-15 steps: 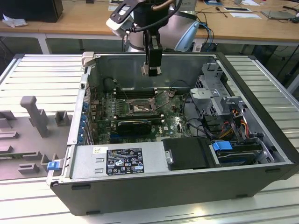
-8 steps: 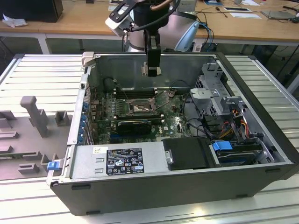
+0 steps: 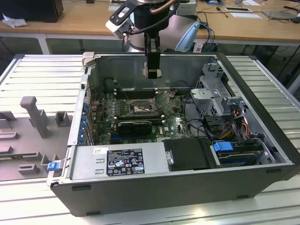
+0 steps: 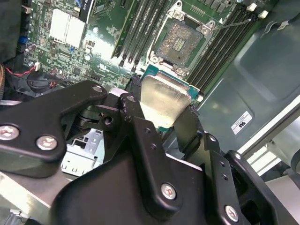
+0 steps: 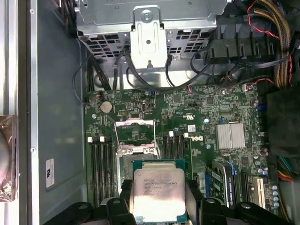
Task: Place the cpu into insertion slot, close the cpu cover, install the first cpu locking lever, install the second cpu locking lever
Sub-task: 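Place the cpu into insertion slot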
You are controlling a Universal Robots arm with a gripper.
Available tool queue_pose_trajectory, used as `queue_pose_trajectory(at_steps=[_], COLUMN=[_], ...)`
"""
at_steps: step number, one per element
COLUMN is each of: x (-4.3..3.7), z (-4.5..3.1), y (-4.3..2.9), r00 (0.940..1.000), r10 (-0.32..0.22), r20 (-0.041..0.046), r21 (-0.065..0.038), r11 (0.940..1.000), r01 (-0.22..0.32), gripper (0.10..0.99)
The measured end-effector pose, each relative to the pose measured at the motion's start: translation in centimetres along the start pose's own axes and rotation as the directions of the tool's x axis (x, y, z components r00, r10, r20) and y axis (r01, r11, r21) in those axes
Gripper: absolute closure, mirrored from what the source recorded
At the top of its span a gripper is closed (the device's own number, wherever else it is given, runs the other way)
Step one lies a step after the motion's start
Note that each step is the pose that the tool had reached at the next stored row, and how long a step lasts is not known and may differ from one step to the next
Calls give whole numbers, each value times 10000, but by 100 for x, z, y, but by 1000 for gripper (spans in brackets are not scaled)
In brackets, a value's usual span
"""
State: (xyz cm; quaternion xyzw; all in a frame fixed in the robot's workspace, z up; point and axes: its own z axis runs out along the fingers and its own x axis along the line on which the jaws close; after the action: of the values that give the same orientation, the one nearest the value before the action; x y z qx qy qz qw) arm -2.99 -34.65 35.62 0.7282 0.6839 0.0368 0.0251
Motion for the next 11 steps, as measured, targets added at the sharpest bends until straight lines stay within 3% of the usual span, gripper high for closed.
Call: queue_pose_trajectory(at_steps=[11], x=[-1], z=[57], y=[-5], r00=[10000], r10=[1], r20=[0], r21=[2], r11=[10000], r01=[-1], gripper=[561])
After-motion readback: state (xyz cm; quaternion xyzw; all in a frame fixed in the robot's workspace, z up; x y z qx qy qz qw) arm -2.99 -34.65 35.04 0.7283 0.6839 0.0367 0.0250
